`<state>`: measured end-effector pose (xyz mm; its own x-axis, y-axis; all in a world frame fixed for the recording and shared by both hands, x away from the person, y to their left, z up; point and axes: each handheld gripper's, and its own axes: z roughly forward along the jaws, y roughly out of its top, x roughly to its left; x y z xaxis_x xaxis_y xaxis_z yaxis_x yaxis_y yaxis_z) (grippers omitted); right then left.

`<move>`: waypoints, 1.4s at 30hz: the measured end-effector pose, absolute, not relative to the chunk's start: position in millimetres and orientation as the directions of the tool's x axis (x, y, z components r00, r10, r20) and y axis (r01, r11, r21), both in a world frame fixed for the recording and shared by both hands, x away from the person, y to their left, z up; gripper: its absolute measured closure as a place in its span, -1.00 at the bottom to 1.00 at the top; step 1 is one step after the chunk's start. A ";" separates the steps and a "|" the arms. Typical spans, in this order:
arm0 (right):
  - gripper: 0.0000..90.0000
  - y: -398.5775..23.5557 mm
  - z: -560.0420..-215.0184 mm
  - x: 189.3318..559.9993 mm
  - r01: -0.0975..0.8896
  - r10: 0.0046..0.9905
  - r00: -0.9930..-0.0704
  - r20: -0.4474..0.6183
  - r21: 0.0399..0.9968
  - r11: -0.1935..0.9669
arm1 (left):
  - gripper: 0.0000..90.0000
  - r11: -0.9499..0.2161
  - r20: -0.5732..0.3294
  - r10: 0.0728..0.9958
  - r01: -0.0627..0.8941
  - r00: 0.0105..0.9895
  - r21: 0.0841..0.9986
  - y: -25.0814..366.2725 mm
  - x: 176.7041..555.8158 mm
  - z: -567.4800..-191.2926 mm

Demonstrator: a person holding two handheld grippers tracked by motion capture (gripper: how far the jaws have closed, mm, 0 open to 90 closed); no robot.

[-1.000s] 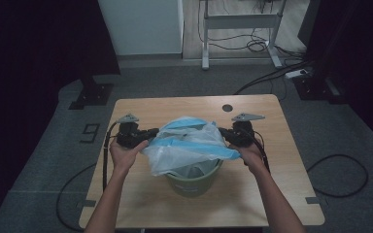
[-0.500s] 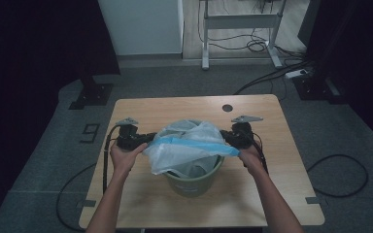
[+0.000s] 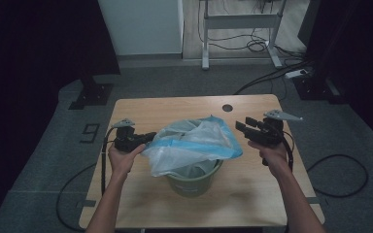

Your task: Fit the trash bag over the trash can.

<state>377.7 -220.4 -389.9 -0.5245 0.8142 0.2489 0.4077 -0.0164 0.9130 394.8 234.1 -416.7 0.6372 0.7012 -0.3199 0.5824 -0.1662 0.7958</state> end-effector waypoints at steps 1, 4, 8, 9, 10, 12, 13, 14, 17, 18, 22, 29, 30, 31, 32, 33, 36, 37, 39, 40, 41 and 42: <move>0.05 -220.4 -389.9 377.7 0.408 0.814 -0.525 0.249 0.913 -0.016 | 1.00 -0.165 -0.320 0.701 0.582 0.637 0.797 234.5 394.6 -416.3; 0.03 -219.6 -379.6 365.2 0.378 0.769 -0.595 0.234 0.926 0.010 | 1.00 -0.164 -0.318 0.703 0.580 0.636 0.798 235.5 394.3 -415.6; -0.01 -205.6 -368.0 345.9 0.356 0.695 -0.692 0.198 0.930 0.090 | 1.00 -0.161 -0.321 0.700 0.579 0.638 0.799 236.4 393.6 -416.0; -0.03 -194.9 -365.4 336.4 0.355 0.650 -0.735 0.194 0.926 0.126 | 1.00 -0.161 -0.319 0.701 0.577 0.638 0.800 236.4 393.0 -415.8; -0.04 -191.3 -365.2 333.8 0.356 0.637 -0.746 0.192 0.924 0.138 | 1.00 -0.161 -0.319 0.701 0.577 0.638 0.800 236.4 393.0 -415.8; -0.04 -184.8 -365.5 330.2 0.357 0.619 -0.763 0.188 0.920 0.160 | 1.00 -0.159 -0.319 0.701 0.576 0.638 0.801 236.6 392.5 -415.4; -0.04 -179.8 -366.0 327.6 0.357 0.606 -0.775 0.181 0.916 0.183 | 1.00 -0.159 -0.319 0.701 0.576 0.637 0.802 236.5 392.3 -415.2; -0.03 -174.5 -366.9 325.4 0.357 0.595 -0.785 0.174 0.911 0.205 | 1.00 -0.160 -0.318 0.701 0.575 0.638 0.802 236.4 392.2 -415.1; 0.26 -163.3 -369.8 320.0 0.357 0.579 -0.802 0.147 0.895 0.267 | 1.00 -0.161 -0.319 0.701 0.578 0.637 0.800 236.4 392.0 -415.5; 0.38 -161.7 -371.0 317.6 0.346 0.568 -0.812 0.133 0.893 0.286 | 1.00 -0.163 -0.319 0.701 0.579 0.638 0.799 236.7 391.9 -415.7; 0.91 -165.3 -378.1 296.8 0.302 0.502 -0.856 0.126 0.909 0.287 | 1.00 -0.160 -0.321 0.702 0.579 0.636 0.799 238.1 391.2 -416.5; 0.99 -173.8 -390.3 268.1 0.260 0.455 -0.880 0.137 0.940 0.219 | 1.00 -0.159 -0.322 0.704 0.581 0.634 0.798 239.0 390.6 -417.0; 0.99 -173.7 -393.1 265.2 0.259 0.444 -0.885 0.143 0.942 0.213 | 1.00 -0.159 -0.321 0.704 0.581 0.633 0.798 239.0 390.5 -416.9; 0.99 -172.7 -398.1 260.5 0.255 0.432 -0.890 0.142 0.943 0.214 | 1.00 -0.160 -0.321 0.705 0.582 0.633 0.797 239.0 390.4 -416.9; 0.99 -169.8 -407.0 254.0 0.240 0.404 -0.904 0.136 0.946 0.219 | 1.00 -0.162 -0.318 0.706 0.582 0.633 0.797 239.5 390.1 -416.8; 0.99 -169.8 -407.0 254.0 0.240 0.404 -0.904 0.136 0.946 0.219 | 1.00 -0.162 -0.318 0.706 0.582 0.633 0.797 239.5 390.1 -416.8; 0.99 -164.2 -422.0 248.0 0.242 0.379 -0.914 0.143 0.943 0.229 | 1.00 -0.162 -0.319 0.706 0.583 0.632 0.796 240.6 389.5 -417.0; 0.99 -161.8 -427.9 246.5 0.241 0.373 -0.917 0.141 0.941 0.238 | 1.00 -0.163 -0.318 0.706 0.582 0.633 0.797 241.1 389.3 -416.9; 0.99 -152.0 -446.2 242.7 0.243 0.364 -0.921 0.136 0.933 0.266 | 1.00 -0.161 -0.318 0.707 0.582 0.632 0.797 242.1 388.7 -416.6; 0.99 -149.6 -450.1 241.7 0.243 0.366 -0.922 0.130 0.928 0.283 | 1.00 -0.161 -0.318 0.706 0.582 0.632 0.797 242.3 388.5 -416.7; 0.99 -146.5 -455.7 241.2 0.248 0.367 -0.921 0.131 0.923 0.294 | 1.00 -0.163 -0.317 0.707 0.581 0.633 0.797 242.4 388.3 -416.7; 0.99 -143.8 -461.1 241.0 0.254 0.366 -0.921 0.132 0.917 0.308 | 1.00 -0.163 -0.317 0.707 0.581 0.633 0.797 242.4 388.3 -416.7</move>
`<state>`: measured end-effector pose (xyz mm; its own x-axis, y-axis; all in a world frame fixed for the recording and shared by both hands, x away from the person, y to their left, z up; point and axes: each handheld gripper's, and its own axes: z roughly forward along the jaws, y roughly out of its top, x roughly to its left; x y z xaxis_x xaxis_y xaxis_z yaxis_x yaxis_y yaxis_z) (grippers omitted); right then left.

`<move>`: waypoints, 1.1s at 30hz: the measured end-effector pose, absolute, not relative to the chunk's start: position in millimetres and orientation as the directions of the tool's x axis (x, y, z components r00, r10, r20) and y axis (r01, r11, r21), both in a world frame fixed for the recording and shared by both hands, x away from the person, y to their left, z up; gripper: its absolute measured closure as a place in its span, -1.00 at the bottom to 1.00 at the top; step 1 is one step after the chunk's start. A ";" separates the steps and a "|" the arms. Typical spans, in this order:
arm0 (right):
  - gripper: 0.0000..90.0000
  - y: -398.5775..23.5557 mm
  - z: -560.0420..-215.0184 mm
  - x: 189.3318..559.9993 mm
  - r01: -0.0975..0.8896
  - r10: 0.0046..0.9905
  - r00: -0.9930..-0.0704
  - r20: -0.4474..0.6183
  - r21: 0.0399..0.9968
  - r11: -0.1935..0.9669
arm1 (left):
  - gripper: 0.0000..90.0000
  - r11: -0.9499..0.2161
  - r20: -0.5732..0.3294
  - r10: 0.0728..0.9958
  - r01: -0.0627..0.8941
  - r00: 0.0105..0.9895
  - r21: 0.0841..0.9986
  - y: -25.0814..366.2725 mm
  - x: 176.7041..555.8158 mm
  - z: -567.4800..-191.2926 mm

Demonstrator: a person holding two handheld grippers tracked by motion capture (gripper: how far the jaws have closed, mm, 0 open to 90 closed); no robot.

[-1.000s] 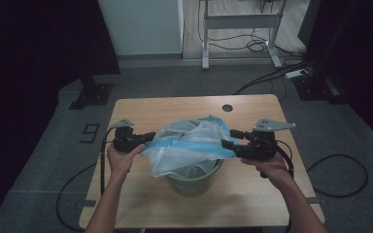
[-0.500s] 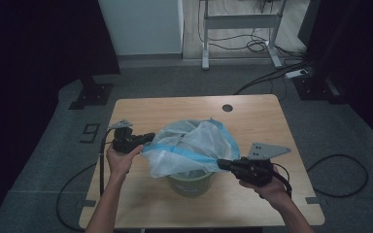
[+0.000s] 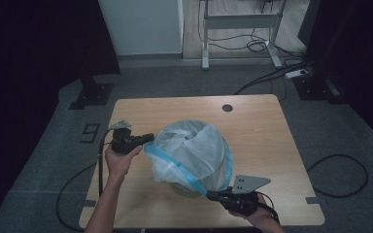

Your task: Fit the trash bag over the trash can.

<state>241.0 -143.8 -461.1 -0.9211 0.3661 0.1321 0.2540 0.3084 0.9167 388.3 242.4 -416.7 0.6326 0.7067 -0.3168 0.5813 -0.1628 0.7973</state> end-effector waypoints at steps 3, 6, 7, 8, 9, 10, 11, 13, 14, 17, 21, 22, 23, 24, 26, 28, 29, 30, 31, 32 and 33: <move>0.99 -139.8 -470.7 241.5 0.259 0.381 -0.917 0.121 0.905 0.338 | 1.00 -0.161 -0.320 0.707 0.584 0.631 0.796 242.6 388.3 -417.6; 0.99 -137.4 -484.6 246.0 0.276 0.426 -0.900 0.095 0.879 0.388 | 1.00 -0.161 -0.328 0.701 0.588 0.633 0.793 242.7 388.5 -420.0; 0.99 -137.5 -487.6 247.6 0.286 0.436 -0.895 0.098 0.874 0.392 | 1.00 -0.162 -0.329 0.698 0.587 0.636 0.793 242.8 388.4 -420.4; 0.99 -138.0 -489.8 249.2 0.293 0.444 -0.890 0.100 0.873 0.390 | 1.00 -0.162 -0.329 0.698 0.587 0.636 0.793 242.8 388.4 -420.4; 0.99 -138.1 -491.4 250.6 0.297 0.454 -0.886 0.099 0.871 0.391 | 1.00 -0.161 -0.332 0.694 0.587 0.639 0.793 242.6 388.2 -420.7; 0.99 -137.8 -492.1 251.6 0.304 0.458 -0.883 0.103 0.869 0.390 | 1.00 -0.164 -0.334 0.690 0.588 0.642 0.792 242.1 388.0 -421.1; 0.99 -137.1 -492.7 252.2 0.305 0.461 -0.882 0.102 0.868 0.391 | 1.00 -0.166 -0.335 0.687 0.589 0.644 0.791 241.9 387.7 -421.4; 0.99 -135.0 -493.6 252.2 0.303 0.462 -0.882 0.096 0.865 0.399 | 1.00 -0.166 -0.338 0.685 0.590 0.646 0.790 241.9 387.0 -421.5; 0.99 -131.5 -494.7 251.4 0.297 0.463 -0.882 0.083 0.861 0.412 | 1.00 -0.166 -0.337 0.685 0.588 0.646 0.792 242.2 386.0 -421.7; 0.99 -122.7 -495.6 247.8 0.274 0.455 -0.889 0.051 0.855 0.440 | 1.00 -0.165 -0.337 0.686 0.590 0.644 0.791 243.6 384.1 -423.3; 0.99 -121.0 -493.7 246.7 0.261 0.448 -0.893 0.039 0.856 0.446 | 1.00 -0.158 -0.350 0.694 0.607 0.629 0.779 248.7 383.3 -429.4; 0.99 -121.6 -492.7 246.5 0.256 0.443 -0.896 0.037 0.857 0.447 | 1.00 -0.157 -0.354 0.695 0.612 0.626 0.775 250.3 383.3 -431.0; 0.99 -122.1 -491.9 246.1 0.249 0.439 -0.898 0.031 0.859 0.448 | 1.00 -0.153 -0.361 0.694 0.617 0.623 0.772 251.5 383.5 -432.7; 0.99 -122.5 -491.0 246.1 0.248 0.439 -0.898 0.028 0.857 0.452 | 1.00 -0.153 -0.363 0.695 0.621 0.621 0.769 252.2 383.6 -434.0; 0.99 -121.8 -491.6 247.2 0.253 0.440 -0.897 0.031 0.854 0.454 | 1.00 -0.163 -0.358 0.700 0.626 0.618 0.763 252.0 383.5 -435.6; 0.99 -121.3 -492.1 247.6 0.254 0.440 -0.897 0.032 0.854 0.454 | 1.00 -0.175 -0.353 0.705 0.633 0.615 0.754 251.5 383.8 -437.4; 0.99 -119.1 -493.3 248.5 0.257 0.439 -0.898 0.036 0.851 0.457 | 1.00 -0.180 -0.357 0.711 0.648 0.605 0.740 252.1 385.2 -441.2; 0.99 -119.1 -493.3 248.5 0.257 0.439 -0.898 0.036 0.851 0.457 | 1.00 -0.180 -0.357 0.711 0.648 0.605 0.740 252.1 385.2 -441.2; 0.99 -117.5 -494.4 249.1 0.256 0.438 -0.898 0.032 0.848 0.464 | 1.00 -0.182 -0.356 0.715 0.651 0.602 0.737 252.4 385.8 -442.8; 0.98 -115.8 -496.9 250.7 0.260 0.443 -0.896 0.025 0.839 0.478 | 1.00 -0.191 -0.352 0.725 0.664 0.591 0.723 252.9 387.7 -447.8; 0.98 -115.8 -496.9 250.7 0.260 0.443 -0.896 0.025 0.839 0.478 | 1.00 -0.191 -0.352 0.725 0.664 0.591 0.723 252.9 387.7 -447.8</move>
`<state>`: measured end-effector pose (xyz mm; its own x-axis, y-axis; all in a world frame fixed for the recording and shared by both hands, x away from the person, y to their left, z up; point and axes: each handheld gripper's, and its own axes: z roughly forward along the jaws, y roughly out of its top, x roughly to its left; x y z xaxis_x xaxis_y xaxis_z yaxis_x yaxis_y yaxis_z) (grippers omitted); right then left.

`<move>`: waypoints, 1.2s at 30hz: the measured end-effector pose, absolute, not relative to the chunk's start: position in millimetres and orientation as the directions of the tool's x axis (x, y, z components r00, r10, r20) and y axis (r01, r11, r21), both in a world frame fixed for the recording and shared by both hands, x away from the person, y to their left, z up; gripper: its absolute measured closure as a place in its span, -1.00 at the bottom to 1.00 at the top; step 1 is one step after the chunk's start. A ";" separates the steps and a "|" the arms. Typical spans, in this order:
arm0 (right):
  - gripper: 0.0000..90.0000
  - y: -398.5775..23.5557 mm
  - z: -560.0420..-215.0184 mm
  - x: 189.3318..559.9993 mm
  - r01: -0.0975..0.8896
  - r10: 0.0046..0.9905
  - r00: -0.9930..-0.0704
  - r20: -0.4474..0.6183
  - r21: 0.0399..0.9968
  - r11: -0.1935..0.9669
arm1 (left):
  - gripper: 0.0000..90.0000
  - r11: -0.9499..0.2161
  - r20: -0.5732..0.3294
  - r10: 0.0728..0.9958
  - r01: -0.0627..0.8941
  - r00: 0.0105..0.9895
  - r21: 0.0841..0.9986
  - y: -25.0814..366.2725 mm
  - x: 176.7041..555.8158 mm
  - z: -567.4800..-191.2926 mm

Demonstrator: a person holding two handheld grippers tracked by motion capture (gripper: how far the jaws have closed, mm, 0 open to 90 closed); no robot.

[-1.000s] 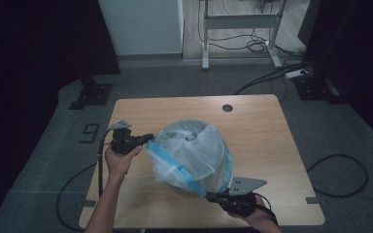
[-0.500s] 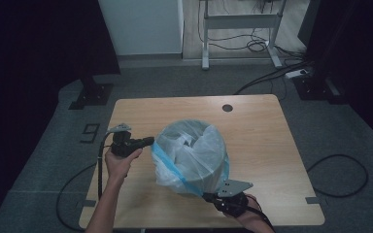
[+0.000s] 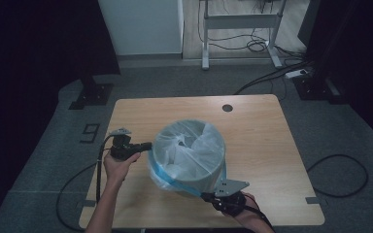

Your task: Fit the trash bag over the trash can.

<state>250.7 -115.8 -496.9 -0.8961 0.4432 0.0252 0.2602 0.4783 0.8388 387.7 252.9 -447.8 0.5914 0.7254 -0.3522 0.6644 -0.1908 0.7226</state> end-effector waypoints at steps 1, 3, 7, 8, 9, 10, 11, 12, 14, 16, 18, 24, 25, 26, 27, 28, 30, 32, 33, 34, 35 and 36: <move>0.99 -115.6 -498.1 251.5 0.262 0.447 -0.894 0.022 0.835 0.484 | 1.00 -0.191 -0.358 0.727 0.673 0.586 0.714 253.6 389.3 -451.8; 0.99 -117.6 -501.0 254.3 0.276 0.460 -0.887 0.026 0.830 0.485 | 1.00 -0.188 -0.362 0.727 0.677 0.583 0.711 254.1 390.2 -454.8; 0.98 -125.9 -509.7 261.2 0.308 0.501 -0.865 0.023 0.812 0.496 | 1.00 -0.201 -0.357 0.735 0.688 0.576 0.697 251.7 393.3 -462.2; 0.98 -125.9 -509.7 261.2 0.308 0.501 -0.865 0.023 0.812 0.496 | 1.00 -0.205 -0.356 0.736 0.690 0.576 0.694 250.8 393.6 -463.9; 0.98 -127.4 -511.3 262.1 0.315 0.509 -0.860 0.026 0.812 0.492 | 1.00 -0.207 -0.355 0.737 0.691 0.576 0.693 250.3 393.3 -466.0; 0.98 -130.6 -513.5 263.6 0.330 0.528 -0.849 0.035 0.815 0.477 | 1.00 -0.204 -0.355 0.736 0.688 0.577 0.697 250.6 392.7 -466.4; 0.97 -132.3 -514.2 264.2 0.335 0.533 -0.845 0.040 0.817 0.469 | 0.98 -0.199 -0.347 0.740 0.680 0.576 0.705 251.3 391.1 -465.6; 0.90 -134.3 -514.7 264.3 0.338 0.538 -0.842 0.047 0.822 0.458 | 0.87 -0.191 -0.334 0.748 0.668 0.573 0.719 252.7 388.9 -463.6; 0.63 -137.3 -513.3 262.4 0.335 0.549 -0.834 0.050 0.837 0.432 | 0.44 -0.159 -0.318 0.764 0.642 0.562 0.750 257.6 383.2 -457.8; 0.48 -140.7 -508.4 258.2 0.321 0.549 -0.834 0.057 0.859 0.398 | -0.03 -0.144 -0.308 0.768 0.620 0.562 0.772 266.3 376.5 -450.3; 0.21 -144.3 -502.9 253.4 0.302 0.552 -0.832 0.061 0.883 0.358 | -0.23 -0.138 -0.303 0.766 0.605 0.567 0.784 275.6 370.5 -443.7; -0.22 -155.9 -486.3 245.0 0.285 0.557 -0.824 0.105 0.926 0.246 | -0.32 -0.138 -0.291 0.723 0.543 0.627 0.829 293.0 356.4 -424.8; -0.28 -160.3 -480.9 244.4 0.281 0.557 -0.823 0.109 0.931 0.232 | -0.32 -0.144 -0.284 0.710 0.528 0.644 0.837 292.6 354.2 -420.6; -0.28 -160.3 -480.9 244.4 0.281 0.557 -0.823 0.109 0.931 0.232 | -0.32 -0.150 -0.279 0.702 0.519 0.655 0.841 291.7 353.0 -418.1; -0.29 -165.2 -477.6 244.4 0.276 0.554 -0.825 0.112 0.936 0.220 | -0.32 -0.176 -0.257 0.680 0.494 0.686 0.852 288.0 350.3 -411.3; -0.29 -165.2 -477.6 244.4 0.276 0.554 -0.825 0.112 0.936 0.220 | -0.32 -0.176 -0.257 0.680 0.494 0.686 0.852 288.0 350.3 -411.3; -0.30 -170.6 -475.7 244.1 0.273 0.554 -0.824 0.118 0.940 0.206 | -0.33 -0.200 -0.239 0.650 0.467 0.721 0.861 282.8 348.4 -404.5; -0.31 -178.7 -474.7 243.9 0.274 0.561 -0.818 0.126 0.943 0.188 | -0.33 -0.216 -0.224 0.632 0.446 0.742 0.868 278.6 347.3 -400.0; -0.31 -186.6 -475.4 244.1 0.277 0.567 -0.813 0.133 0.945 0.175 | -0.33 -0.224 -0.218 0.617 0.435 0.756 0.872 275.9 347.1 -397.3; -0.31 -190.8 -476.2 244.4 0.278 0.573 -0.809 0.133 0.945 0.173 | -0.33 -0.231 -0.216 0.591 0.420 0.777 0.878 272.4 347.0 -393.8; -0.31 -190.8 -476.2 244.4 0.278 0.573 -0.809 0.133 0.945 0.173 | -0.33 -0.231 -0.216 0.591 0.420 0.777 0.878 272.4 347.0 -393.8; -0.31 -194.2 -476.9 244.5 0.280 0.577 -0.805 0.136 0.945 0.169 | -0.33 -0.238 -0.212 0.571 0.407 0.793 0.882 269.5 346.8 -391.0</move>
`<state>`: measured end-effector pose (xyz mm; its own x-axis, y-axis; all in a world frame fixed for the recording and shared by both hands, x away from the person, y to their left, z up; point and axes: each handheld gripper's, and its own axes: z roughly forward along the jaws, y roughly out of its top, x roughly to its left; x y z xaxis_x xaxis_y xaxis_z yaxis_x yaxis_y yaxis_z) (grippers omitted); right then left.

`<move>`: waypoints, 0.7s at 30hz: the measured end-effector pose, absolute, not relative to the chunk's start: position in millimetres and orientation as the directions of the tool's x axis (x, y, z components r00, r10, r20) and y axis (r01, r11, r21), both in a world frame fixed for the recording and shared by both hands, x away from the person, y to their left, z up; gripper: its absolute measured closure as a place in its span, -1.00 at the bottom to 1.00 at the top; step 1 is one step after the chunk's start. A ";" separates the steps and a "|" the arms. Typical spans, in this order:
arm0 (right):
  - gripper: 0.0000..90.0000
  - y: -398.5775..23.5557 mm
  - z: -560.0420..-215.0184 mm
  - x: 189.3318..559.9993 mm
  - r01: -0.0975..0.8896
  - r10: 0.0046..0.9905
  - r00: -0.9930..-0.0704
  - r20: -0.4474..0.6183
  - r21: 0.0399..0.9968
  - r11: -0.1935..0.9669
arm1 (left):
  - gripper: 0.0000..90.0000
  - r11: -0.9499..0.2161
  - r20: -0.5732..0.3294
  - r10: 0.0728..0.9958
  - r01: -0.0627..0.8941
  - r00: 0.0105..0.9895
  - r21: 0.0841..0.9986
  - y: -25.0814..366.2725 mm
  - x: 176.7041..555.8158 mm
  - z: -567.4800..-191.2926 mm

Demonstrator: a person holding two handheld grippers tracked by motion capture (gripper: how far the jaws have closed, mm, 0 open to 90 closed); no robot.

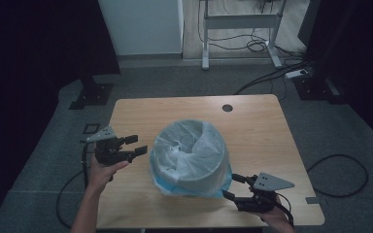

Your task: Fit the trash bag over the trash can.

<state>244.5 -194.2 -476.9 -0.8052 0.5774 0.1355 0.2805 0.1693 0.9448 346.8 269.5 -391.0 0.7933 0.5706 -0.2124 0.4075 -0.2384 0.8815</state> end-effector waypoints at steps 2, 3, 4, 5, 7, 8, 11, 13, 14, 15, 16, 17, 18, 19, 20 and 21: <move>-0.31 -205.3 -479.7 245.9 0.288 0.591 -0.794 0.142 0.944 0.161 | -0.33 -0.255 -0.198 0.552 0.389 0.810 0.885 264.6 346.6 -386.7; -0.31 -214.4 -482.3 247.1 0.299 0.606 -0.781 0.153 0.943 0.147 | -0.33 -0.282 -0.177 0.530 0.370 0.829 0.885 257.5 346.9 -381.3; -0.31 -219.3 -484.0 247.7 0.303 0.614 -0.774 0.157 0.943 0.141 | -0.33 -0.296 -0.166 0.520 0.359 0.838 0.885 253.5 347.2 -378.3; -0.31 -219.3 -484.0 247.7 0.303 0.614 -0.774 0.157 0.943 0.141 | -0.33 -0.296 -0.166 0.520 0.359 0.838 0.885 253.5 347.2 -378.3; -0.31 -229.3 -488.1 247.6 0.315 0.632 -0.755 0.173 0.942 0.118 | -0.32 -0.332 -0.140 0.489 0.332 0.861 0.883 243.9 348.0 -371.2; -0.31 -233.3 -489.7 247.1 0.316 0.636 -0.750 0.179 0.943 0.107 | -0.31 -0.347 -0.129 0.475 0.320 0.870 0.882 239.1 348.2 -368.2; -0.30 -242.0 -493.7 244.6 0.318 0.646 -0.739 0.192 0.944 0.084 | -0.28 -0.403 -0.098 0.431 0.288 0.897 0.869 224.3 350.0 -359.7; -0.29 -249.5 -498.3 241.6 0.323 0.651 -0.729 0.211 0.945 0.056 | -0.25 -0.430 -0.089 0.413 0.280 0.906 0.858 215.7 352.2 -355.9; -0.29 -249.5 -498.3 241.6 0.323 0.651 -0.729 0.211 0.945 0.056 | -0.25 -0.450 -0.084 0.399 0.275 0.913 0.850 211.0 353.8 -354.3; -0.28 -253.6 -500.3 240.3 0.325 0.655 -0.725 0.212 0.944 0.054 | -0.22 -0.487 -0.078 0.374 0.267 0.924 0.832 202.0 357.0 -351.8; -0.28 -253.6 -500.3 240.3 0.325 0.655 -0.725 0.212 0.944 0.054 | -0.21 -0.487 -0.078 0.374 0.267 0.924 0.832 202.0 357.0 -351.8; -0.28 -254.7 -500.3 239.8 0.326 0.656 -0.724 0.212 0.944 0.055 | -0.21 -0.507 -0.072 0.360 0.260 0.930 0.822 197.1 359.1 -350.6; -0.27 -256.7 -499.9 239.0 0.324 0.657 -0.723 0.213 0.945 0.051 | -0.19 -0.523 -0.069 0.350 0.256 0.934 0.813 193.6 360.8 -349.7; -0.27 -258.1 -499.6 238.5 0.325 0.656 -0.722 0.218 0.945 0.044 | -0.16 -0.538 -0.069 0.339 0.254 0.938 0.804 189.4 363.2 -349.0; -0.27 -260.1 -499.4 238.2 0.324 0.658 -0.720 0.219 0.945 0.040 | -0.13 -0.547 -0.071 0.333 0.254 0.940 0.798 187.1 364.9 -349.0; -0.27 -260.6 -499.4 238.0 0.324 0.659 -0.720 0.219 0.945 0.040 | -0.13 -0.574 -0.071 0.320 0.253 0.945 0.778 182.2 369.2 -349.1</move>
<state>238.0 -260.6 -499.4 -0.7200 0.6585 0.2192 0.3243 0.0401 0.9451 369.2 182.2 -349.1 0.9447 0.3204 -0.0707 0.2530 -0.5744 0.7784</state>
